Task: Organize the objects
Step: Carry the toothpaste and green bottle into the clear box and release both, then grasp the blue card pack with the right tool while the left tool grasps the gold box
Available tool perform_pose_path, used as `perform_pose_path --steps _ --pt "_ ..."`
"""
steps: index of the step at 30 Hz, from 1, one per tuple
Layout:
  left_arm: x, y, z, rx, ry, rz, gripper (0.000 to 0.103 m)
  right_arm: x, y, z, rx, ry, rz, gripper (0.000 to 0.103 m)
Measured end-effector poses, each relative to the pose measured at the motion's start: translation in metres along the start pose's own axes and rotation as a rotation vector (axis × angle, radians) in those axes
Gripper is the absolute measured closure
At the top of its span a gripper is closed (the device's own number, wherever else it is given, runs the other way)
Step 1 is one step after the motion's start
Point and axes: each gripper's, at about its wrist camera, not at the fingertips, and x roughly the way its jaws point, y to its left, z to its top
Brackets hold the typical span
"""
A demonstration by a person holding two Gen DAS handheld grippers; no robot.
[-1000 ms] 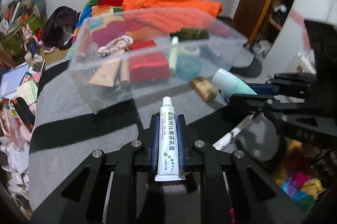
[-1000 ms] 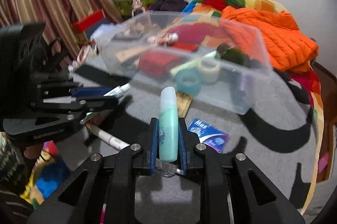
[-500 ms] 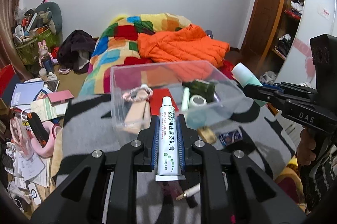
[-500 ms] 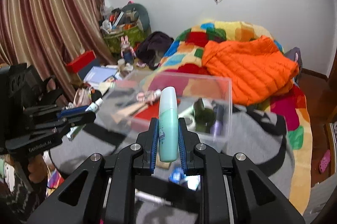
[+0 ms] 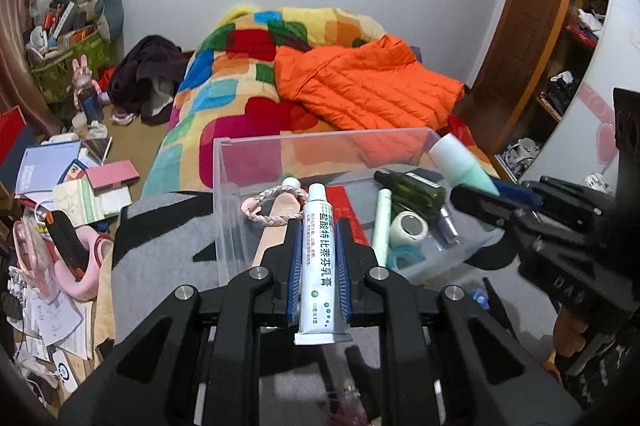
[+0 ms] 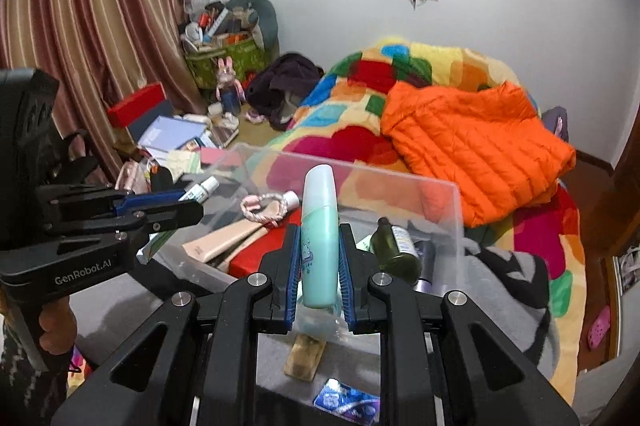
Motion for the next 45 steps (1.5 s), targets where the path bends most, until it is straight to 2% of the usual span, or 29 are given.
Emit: perform_pose_path --steps 6,13,21,26,28,30,33,35,38,41,45 --pt "0.023 0.002 0.003 0.003 0.047 0.021 0.087 0.038 -0.009 -0.002 0.031 0.093 0.008 0.087" --pt "0.040 -0.001 0.000 0.008 0.099 0.004 0.087 0.064 -0.009 -0.011 0.029 0.176 0.010 0.087" --pt "0.028 -0.007 -0.002 0.017 0.084 -0.016 0.087 0.060 -0.012 -0.012 0.048 0.200 0.034 0.086" --pt "0.010 -0.014 -0.004 0.040 0.053 -0.015 0.087 0.047 -0.013 -0.011 0.059 0.189 0.046 0.081" --pt "0.001 -0.017 -0.007 0.055 0.036 -0.017 0.083 0.037 -0.013 -0.013 0.052 0.172 0.043 0.080" --pt "-0.008 -0.021 -0.012 0.070 0.020 -0.021 0.076 0.024 -0.015 -0.015 0.044 0.147 0.043 0.077" --pt "-0.018 -0.027 -0.021 0.092 0.010 -0.020 0.070 0.002 -0.017 -0.020 0.039 0.107 0.048 0.066" --pt "-0.021 -0.028 -0.028 0.103 0.010 -0.020 0.061 -0.010 -0.018 -0.024 0.029 0.085 0.034 0.059" --pt "-0.024 -0.031 -0.040 0.118 0.016 -0.009 0.056 -0.026 -0.020 -0.034 0.002 0.067 -0.002 0.055" --pt "-0.024 -0.032 -0.053 0.121 0.043 -0.022 0.053 -0.034 -0.025 -0.046 -0.009 0.074 -0.018 0.045" --pt "-0.018 -0.038 -0.070 0.129 0.089 -0.048 0.051 -0.030 -0.031 -0.069 -0.031 0.133 -0.011 0.041"
